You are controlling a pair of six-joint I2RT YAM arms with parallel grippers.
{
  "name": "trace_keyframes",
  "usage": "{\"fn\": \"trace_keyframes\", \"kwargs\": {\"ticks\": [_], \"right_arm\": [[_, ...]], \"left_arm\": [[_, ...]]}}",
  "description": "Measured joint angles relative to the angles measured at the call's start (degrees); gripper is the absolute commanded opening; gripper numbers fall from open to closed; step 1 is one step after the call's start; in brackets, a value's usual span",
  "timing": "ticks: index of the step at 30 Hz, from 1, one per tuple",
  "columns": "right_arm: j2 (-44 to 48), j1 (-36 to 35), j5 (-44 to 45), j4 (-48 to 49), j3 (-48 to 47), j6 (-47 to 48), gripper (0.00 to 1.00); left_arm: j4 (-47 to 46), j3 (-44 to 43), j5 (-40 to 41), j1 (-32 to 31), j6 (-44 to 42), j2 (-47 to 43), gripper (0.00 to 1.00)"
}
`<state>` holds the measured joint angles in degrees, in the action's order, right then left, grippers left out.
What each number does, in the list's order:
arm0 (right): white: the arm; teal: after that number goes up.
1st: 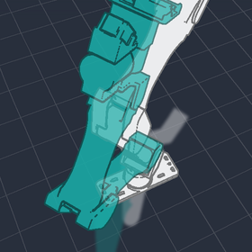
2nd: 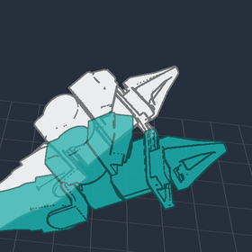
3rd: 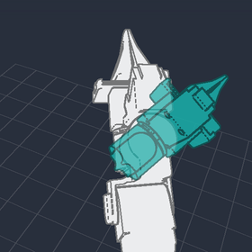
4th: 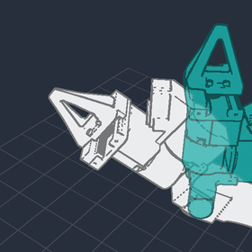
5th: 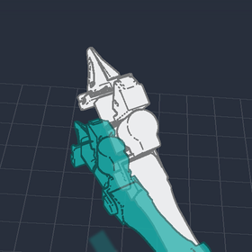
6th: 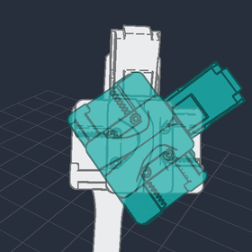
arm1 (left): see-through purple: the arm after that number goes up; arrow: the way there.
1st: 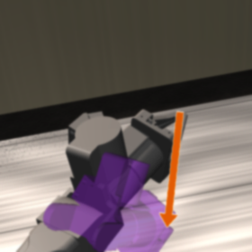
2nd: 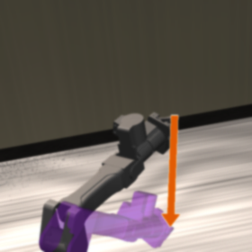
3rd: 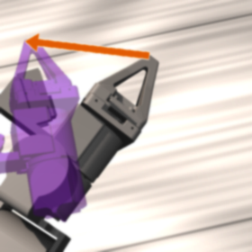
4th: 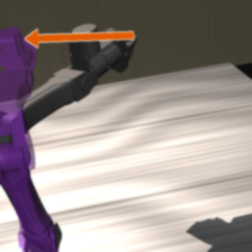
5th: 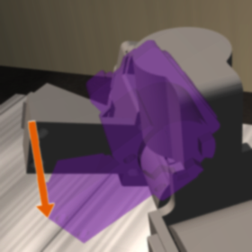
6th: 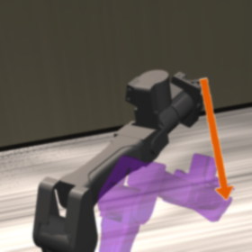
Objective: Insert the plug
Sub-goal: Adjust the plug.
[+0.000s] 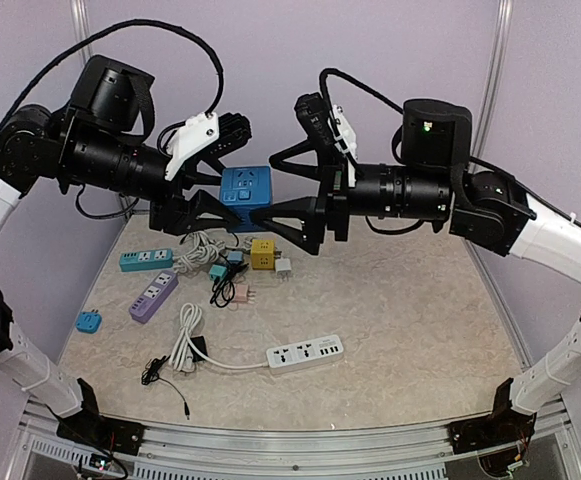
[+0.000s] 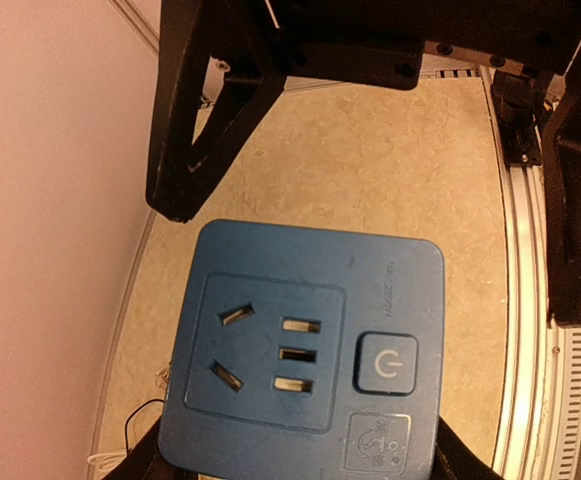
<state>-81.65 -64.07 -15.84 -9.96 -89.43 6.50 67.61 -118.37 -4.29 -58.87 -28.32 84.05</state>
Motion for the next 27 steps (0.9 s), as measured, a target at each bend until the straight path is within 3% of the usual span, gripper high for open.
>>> {"fn": "trace_keyframes", "kwargs": {"ticks": [11, 18, 20, 26, 27], "right_arm": [[-6.2, 0.0, 0.3, -14.0, -8.6, 4.4, 0.97], [-7.1, 0.6, 0.0, -14.1, -8.9, 4.4, 0.79], [-7.5, 0.9, -0.4, -14.0, -9.4, 4.4, 0.65], [-8.5, 2.2, -3.5, -14.2, -9.8, 7.1, 0.00], [-8.6, 2.2, -3.8, -14.2, -9.8, 7.2, 0.00]], "left_arm": [[1.5, 0.9, 2.2, 0.0, 1.3, 1.4, 0.00], [2.0, 1.0, 1.7, 0.0, 1.1, 1.4, 0.00], [2.0, 1.0, 1.7, 0.0, 1.0, 1.4, 0.00], [4.1, 1.0, 0.4, 0.1, 1.9, 1.3, 0.00], [4.2, 1.0, 0.3, 0.1, 2.0, 1.2, 0.00]]}}
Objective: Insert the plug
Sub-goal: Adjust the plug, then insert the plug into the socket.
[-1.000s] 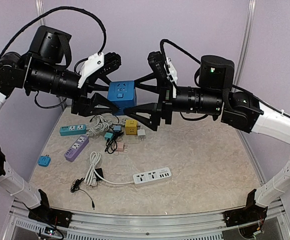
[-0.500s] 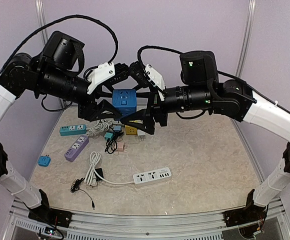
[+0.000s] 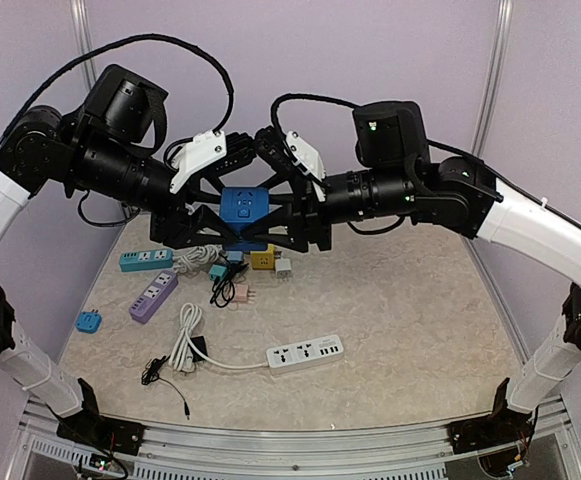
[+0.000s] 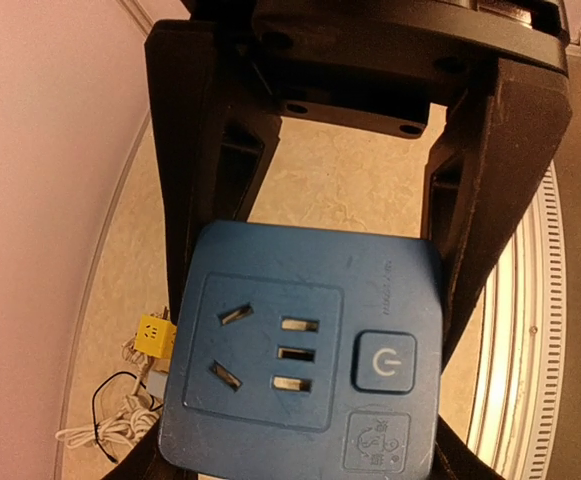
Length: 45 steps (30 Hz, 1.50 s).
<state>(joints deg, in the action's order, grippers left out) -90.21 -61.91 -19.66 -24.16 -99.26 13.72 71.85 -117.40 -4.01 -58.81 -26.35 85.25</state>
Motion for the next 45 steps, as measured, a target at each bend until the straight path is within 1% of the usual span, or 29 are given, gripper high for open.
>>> {"fn": "trace_keyframes", "kwargs": {"ticks": [1, 2, 3, 4, 5, 8, 10, 12, 13, 16, 19, 21, 22, 24, 26, 28, 29, 30, 31, 34, 36, 41, 45], "right_arm": [[0.0, 0.1, -0.3, 0.0, 0.0, 0.0, 0.00], [0.0, 0.2, -0.6, 0.0, 0.0, 0.0, 0.00], [0.0, 0.3, -0.9, 0.0, 0.0, 0.0, 0.00], [0.0, 0.5, -1.3, 0.1, 0.2, 0.0, 0.00], [0.0, 0.7, -1.8, 0.4, 0.5, -0.1, 0.00], [1.2, 2.3, -4.2, 2.6, 4.3, -1.8, 0.00], [3.6, 4.7, -6.4, 5.2, 11.2, -2.8, 0.00], [6.1, 7.3, -9.3, 8.9, 20.9, -3.1, 0.00], [6.6, 8.6, -10.8, 10.4, 25.3, -3.1, 0.00], [5.6, 10.5, -13.9, 12.9, 34.1, -2.7, 0.00], [3.9, 11.5, -16.9, 15.0, 39.6, -1.7, 0.00], [3.1, 11.8, -18.9, 17.5, 42.4, -1.0, 0.00], [2.8, 12.0, -19.8, 19.6, 43.9, -0.7, 0.00], [2.7, 12.5, -20.7, 23.3, 46.4, 0.0, 0.00], [2.6, 13.0, -21.6, 28.2, 49.5, 0.9, 0.00], [2.1, 13.6, -22.7, 32.4, 51.7, 1.5, 0.00], [1.4, 14.1, -23.4, 34.3, 52.5, 1.8, 0.00], [0.7, 14.5, -24.1, 35.5, 52.9, 1.9, 0.00], [-0.8, 15.1, -25.2, 37.7, 53.3, 2.1, 0.00], [-3.1, 16.8, -26.6, 40.0, 53.4, 2.8, 0.00], [-4.6, 17.8, -27.6, 40.8, 53.4, 3.7, 0.00], [-7.4, 18.8, -28.9, 40.8, 53.4, 6.7, 0.00], [-9.0, 18.9, -29.4, 40.4, 53.4, 8.4, 0.00]], "left_arm": [[0.0, 0.0, -0.1, 0.0, 0.0, 0.0, 0.00], [0.0, 0.0, -0.2, 0.0, 0.1, 0.0, 0.20], [0.0, 0.0, -0.3, 0.0, 0.2, 0.0, 0.60], [0.0, 0.0, -0.3, 0.0, 0.2, 0.0, 0.91], [-0.1, 0.1, -0.4, 0.0, 0.2, 0.0, 0.98], [-0.7, 1.2, -1.2, 0.4, 0.0, -0.2, 0.99], [-1.7, 3.7, -3.1, 2.3, 0.8, -0.9, 0.99], [-2.9, 7.4, -5.6, 5.9, 2.0, -2.2, 0.99], [-4.0, 10.4, -7.0, 8.6, 2.9, -3.1, 0.99], [-7.0, 18.3, -8.2, 14.3, 4.1, -5.0, 0.99], [-10.9, 27.3, -7.4, 18.1, 4.3, -6.8, 0.98], [-14.8, 35.5, -7.1, 19.6, 3.8, -9.4, 0.99], [-17.6, 41.0, -6.9, 19.9, 3.0, -11.9, 0.99], [-20.9, 49.6, -6.8, 18.0, 1.5, -16.7, 0.99], [-25.2, 56.3, -7.1, 13.5, 1.1, -20.8, 0.99], [-32.9, 60.6, -8.2, 8.3, 3.3, -22.3, 0.98], [-36.4, 61.5, -8.8, 7.1, 4.7, -21.7, 0.97], [-42.2, 62.6, -9.2, 6.4, 7.2, -20.2, 0.96], [-46.8, 63.4, -9.5, 6.3, 9.0, -18.5, 0.96], [-61.9, 67.5, -10.1, 6.3, 13.9, -12.7, 0.91], [-68.5, 71.0, -10.8, 6.1, 15.5, -9.8, 0.91], [-74.8, 73.5, -12.6, 5.9, 16.1, -5.1, 0.92], [-77.1, 74.4, -13.2, 5.8, 15.9, -4.3, 0.92]]}}
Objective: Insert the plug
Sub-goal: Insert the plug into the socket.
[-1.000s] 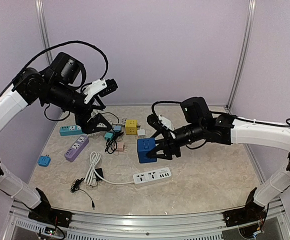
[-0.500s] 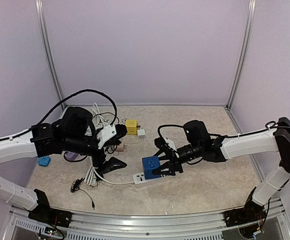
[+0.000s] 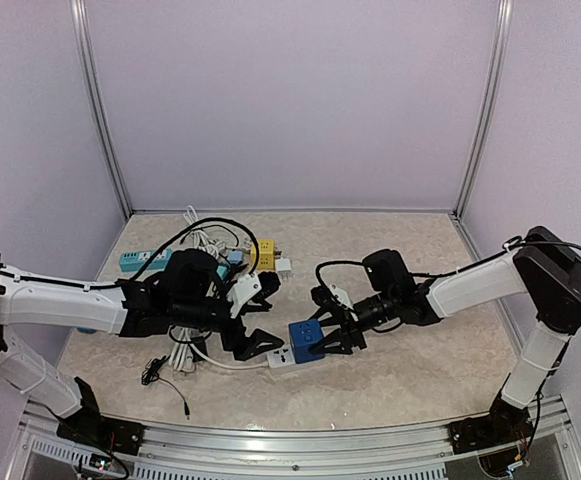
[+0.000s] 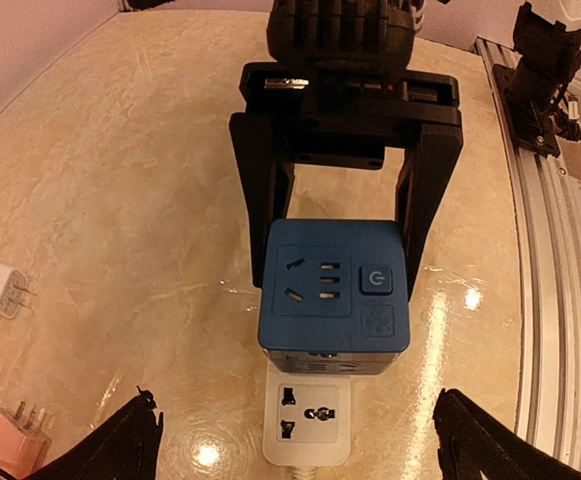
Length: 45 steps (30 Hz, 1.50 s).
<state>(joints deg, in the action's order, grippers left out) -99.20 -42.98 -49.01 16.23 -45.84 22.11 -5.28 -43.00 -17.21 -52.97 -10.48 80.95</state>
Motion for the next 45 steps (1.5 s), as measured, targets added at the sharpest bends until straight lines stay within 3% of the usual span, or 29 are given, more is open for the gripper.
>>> {"fn": "trace_keyframes", "kwargs": {"ticks": [8, 35, 40, 45], "right_arm": [[-1.9, 0.0, -1.0, 1.3, -1.2, 1.5, 0.00], [-2.9, -0.3, 3.4, 1.2, -1.7, 3.0, 0.00], [-3.5, -0.3, 8.1, -1.9, -5.0, 0.1, 0.00], [-4.0, -0.2, 12.6, -4.2, -7.3, -1.2, 0.00]], "left_arm": [[-3.3, 1.8, 0.4, -0.2, -0.3, 0.5, 0.91], [-2.0, 3.1, 1.2, 2.3, -2.3, -2.6, 0.91], [0.5, 3.1, -0.7, 5.4, -5.2, -2.8, 0.90], [5.4, 3.1, -2.8, 8.4, -13.3, -3.1, 0.89]]}}
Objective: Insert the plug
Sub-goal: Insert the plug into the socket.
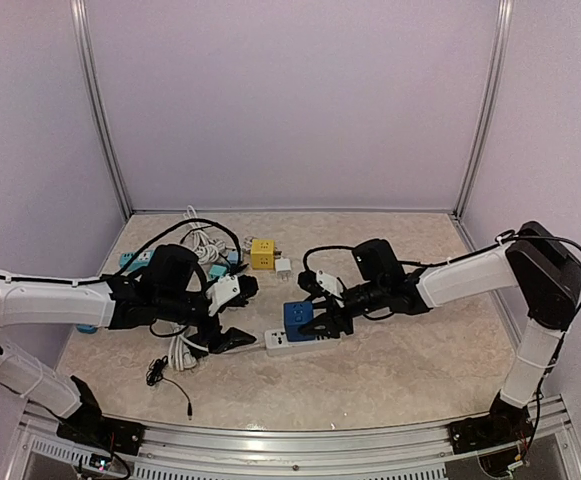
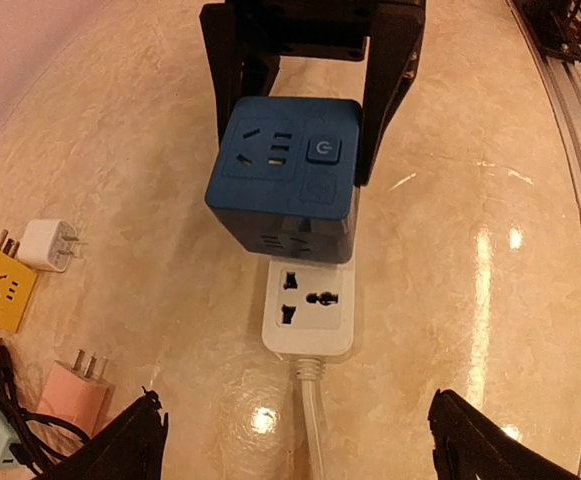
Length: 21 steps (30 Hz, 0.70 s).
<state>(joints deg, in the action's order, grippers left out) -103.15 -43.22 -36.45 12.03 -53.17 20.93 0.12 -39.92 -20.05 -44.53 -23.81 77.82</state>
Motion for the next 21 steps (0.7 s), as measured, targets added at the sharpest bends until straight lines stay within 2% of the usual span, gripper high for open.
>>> {"fn": "trace_keyframes", "kwargs": {"ticks": [4, 10, 14, 21], "right_arm": [[2.7, 0.4, -0.2, -2.3, 1.6, 0.6, 0.00], [3.7, 0.6, -0.5, -4.0, 2.6, 2.2, 0.00], [1.8, 0.7, -1.4, -0.5, 3.9, 1.5, 0.00], [0.9, 0.9, -1.2, 13.1, 10.3, -3.5, 0.00]], "left_arm": [[2.5, 0.2, -0.5, 0.2, -8.7, -0.2, 0.92], [1.8, 0.6, -0.2, 0.7, -16.4, 1.8, 0.93], [1.8, -0.1, -0.7, 0.7, -16.1, 2.8, 0.92], [1.6, -4.5, -2.9, 0.6, -8.3, 3.2, 0.92]]}}
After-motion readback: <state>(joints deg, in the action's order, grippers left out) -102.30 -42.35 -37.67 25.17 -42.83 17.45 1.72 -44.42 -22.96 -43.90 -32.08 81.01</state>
